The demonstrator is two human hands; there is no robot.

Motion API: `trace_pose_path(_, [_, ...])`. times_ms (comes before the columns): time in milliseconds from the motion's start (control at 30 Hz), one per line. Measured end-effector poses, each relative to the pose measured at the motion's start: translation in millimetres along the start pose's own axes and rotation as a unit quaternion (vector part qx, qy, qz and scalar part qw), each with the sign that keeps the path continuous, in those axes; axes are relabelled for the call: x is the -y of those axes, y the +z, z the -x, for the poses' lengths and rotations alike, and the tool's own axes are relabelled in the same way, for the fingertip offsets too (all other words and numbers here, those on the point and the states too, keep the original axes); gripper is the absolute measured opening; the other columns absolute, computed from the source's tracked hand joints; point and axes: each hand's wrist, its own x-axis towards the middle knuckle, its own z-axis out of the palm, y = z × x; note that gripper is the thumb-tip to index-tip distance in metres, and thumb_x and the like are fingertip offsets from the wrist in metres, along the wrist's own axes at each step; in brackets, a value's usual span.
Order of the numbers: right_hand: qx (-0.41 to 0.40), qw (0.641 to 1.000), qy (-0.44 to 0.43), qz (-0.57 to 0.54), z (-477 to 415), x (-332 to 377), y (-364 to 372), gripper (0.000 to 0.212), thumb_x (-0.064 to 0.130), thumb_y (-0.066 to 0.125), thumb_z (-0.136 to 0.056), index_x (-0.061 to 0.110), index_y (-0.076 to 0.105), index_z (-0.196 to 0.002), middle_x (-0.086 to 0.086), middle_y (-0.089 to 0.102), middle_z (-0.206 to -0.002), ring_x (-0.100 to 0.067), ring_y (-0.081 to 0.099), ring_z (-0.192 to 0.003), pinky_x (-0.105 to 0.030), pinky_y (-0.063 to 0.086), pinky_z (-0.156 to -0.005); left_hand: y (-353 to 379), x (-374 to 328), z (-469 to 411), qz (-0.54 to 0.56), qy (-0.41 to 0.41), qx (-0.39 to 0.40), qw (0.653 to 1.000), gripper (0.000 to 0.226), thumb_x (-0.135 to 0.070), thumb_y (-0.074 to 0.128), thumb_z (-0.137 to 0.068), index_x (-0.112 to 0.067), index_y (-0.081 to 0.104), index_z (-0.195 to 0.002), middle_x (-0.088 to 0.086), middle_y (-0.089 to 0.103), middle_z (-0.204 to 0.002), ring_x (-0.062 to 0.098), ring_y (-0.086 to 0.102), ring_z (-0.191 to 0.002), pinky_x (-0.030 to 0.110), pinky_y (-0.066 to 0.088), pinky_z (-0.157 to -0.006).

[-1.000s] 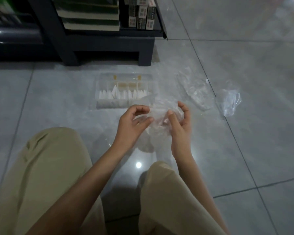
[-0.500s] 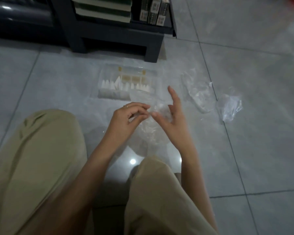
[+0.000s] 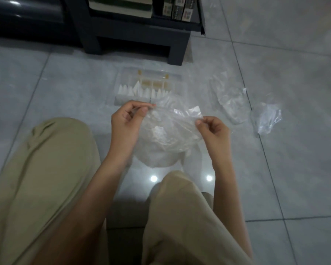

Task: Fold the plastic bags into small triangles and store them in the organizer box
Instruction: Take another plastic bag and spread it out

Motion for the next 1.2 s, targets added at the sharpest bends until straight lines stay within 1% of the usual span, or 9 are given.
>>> trace_pose_path(100, [0.016, 0.995, -0.035, 0.096, 4.7, 0.8, -3.2, 0.033, 0.021, 0.066, -0.086, 0.035, 0.053, -0.112, 0.007, 0.041, -0.129, -0.007, 0.042, -0.122, -0.013, 0.034, -0.096, 0.3, -0.5, -0.1, -0.024, 0.019, 0.028, 0.999, 0.023, -0.001, 0.054, -0.094, -0.019, 0.065, -0.084, -0.012, 0.073, -0.087, 0.011, 0.068, -0.096, 0.019, 0.047, -0.088])
trace_pose_path(200, [0.072, 0.985, -0.125, 0.093, 8.1, 7.5, -4.5, 0.051, 0.032, 0.061, -0.086, 0.032, 0.047, -0.135, 0.008, 0.034, -0.148, -0.005, 0.027, -0.14, -0.015, 0.025, -0.11, 3.2, -3.1, 1.1, -0.052, 0.04, 0.062, 0.996, 0.022, -0.001, 0.05, -0.096, -0.016, 0.062, -0.085, -0.015, 0.072, -0.084, 0.008, 0.067, -0.093, 0.019, 0.047, -0.089])
trace_pose_path(300, [0.122, 0.97, -0.165, 0.13, 6.4, 6.8, 1.2, 0.038, 0.031, 0.069, -0.086, 0.029, 0.061, -0.123, 0.009, 0.051, -0.138, -0.005, 0.04, -0.133, -0.025, 0.031, -0.112, 7.8, -7.2, 4.3, -0.068, 0.047, 0.073, 0.994, 0.017, -0.001, 0.049, -0.097, -0.009, 0.062, -0.088, -0.01, 0.07, -0.086, 0.004, 0.066, -0.09, 0.016, 0.046, -0.086])
trace_pose_path(433, [0.105, 0.981, -0.127, 0.1, 5.4, -2.5, 5.4, 0.014, 0.016, 0.073, -0.085, 0.019, 0.071, -0.098, 0.007, 0.068, -0.111, -0.004, 0.061, -0.107, -0.029, 0.047, -0.097, 7.4, -8.9, 4.9, -0.069, 0.054, 0.066, 0.994, 0.021, 0.001, 0.049, -0.096, -0.012, 0.062, -0.087, -0.005, 0.068, -0.087, 0.002, 0.065, -0.088, 0.015, 0.045, -0.084])
trace_pose_path(600, [0.071, 0.993, -0.09, 0.003, 8.6, 3.3, 0.1, 0.018, 0.008, 0.071, -0.085, 0.023, 0.073, -0.095, 0.011, 0.074, -0.092, -0.007, 0.068, -0.093, -0.023, 0.051, -0.085, -0.4, -5.7, 1.9, -0.088, 0.064, 0.06, 0.992, 0.017, 0.001, 0.05, -0.096, -0.007, 0.064, -0.09, -0.006, 0.068, -0.084, 0.003, 0.065, -0.084, 0.017, 0.047, -0.083])
trace_pose_path(767, [0.07, 0.994, -0.072, -0.051, 13.6, 13.3, -0.2, 0.015, 0.007, 0.068, -0.087, 0.02, 0.07, -0.096, 0.001, 0.075, -0.082, -0.019, 0.071, -0.089, -0.038, 0.054, -0.089, -4.2, -3.0, -0.5, -0.105, 0.074, 0.057, 0.99, 0.017, 0.001, 0.05, -0.095, -0.009, 0.063, -0.089, -0.017, 0.067, -0.075, 0.002, 0.064, -0.078, 0.017, 0.047, -0.081])
trace_pose_path(967, [0.068, 0.993, -0.01, -0.1, 16.1, 17.9, -1.3, 0.002, 0.014, 0.065, -0.09, 0.014, 0.065, -0.092, -0.002, 0.074, -0.076, -0.014, 0.07, -0.084, -0.03, 0.051, -0.089, -2.4, -4.0, 1.4, -0.114, 0.081, 0.043, 0.989, 0.016, 0.002, 0.051, -0.095, -0.009, 0.063, -0.09, -0.016, 0.066, -0.074, -0.002, 0.062, -0.077, 0.013, 0.045, -0.079])
trace_pose_path(1033, [0.064, 0.995, 0.008, -0.08, 14.4, 16.5, -2.5, 0.015, 0.024, 0.062, -0.093, 0.012, 0.067, -0.086, -0.004, 0.074, -0.077, -0.013, 0.069, -0.087, -0.03, 0.048, -0.092, -2.2, -4.5, 2.2, -0.113, 0.087, 0.039, 0.989, 0.017, 0.002, 0.05, -0.095, -0.009, 0.063, -0.091, -0.01, 0.064, -0.077, -0.002, 0.061, -0.076, 0.013, 0.045, -0.078])
trace_pose_path(1200, [0.069, 0.996, 0.015, -0.062, 14.2, 14.9, -1.4, 0.016, 0.017, 0.064, -0.092, 0.015, 0.068, -0.077, 0.003, 0.073, -0.074, -0.004, 0.066, -0.076, -0.013, 0.045, -0.074, -2.6, -3.4, 1.4, -0.123, 0.096, 0.018, 0.988, 0.017, 0.001, 0.05, -0.095, -0.009, 0.063, -0.091, -0.006, 0.064, -0.079, -0.001, 0.061, -0.075, 0.014, 0.044, -0.076])
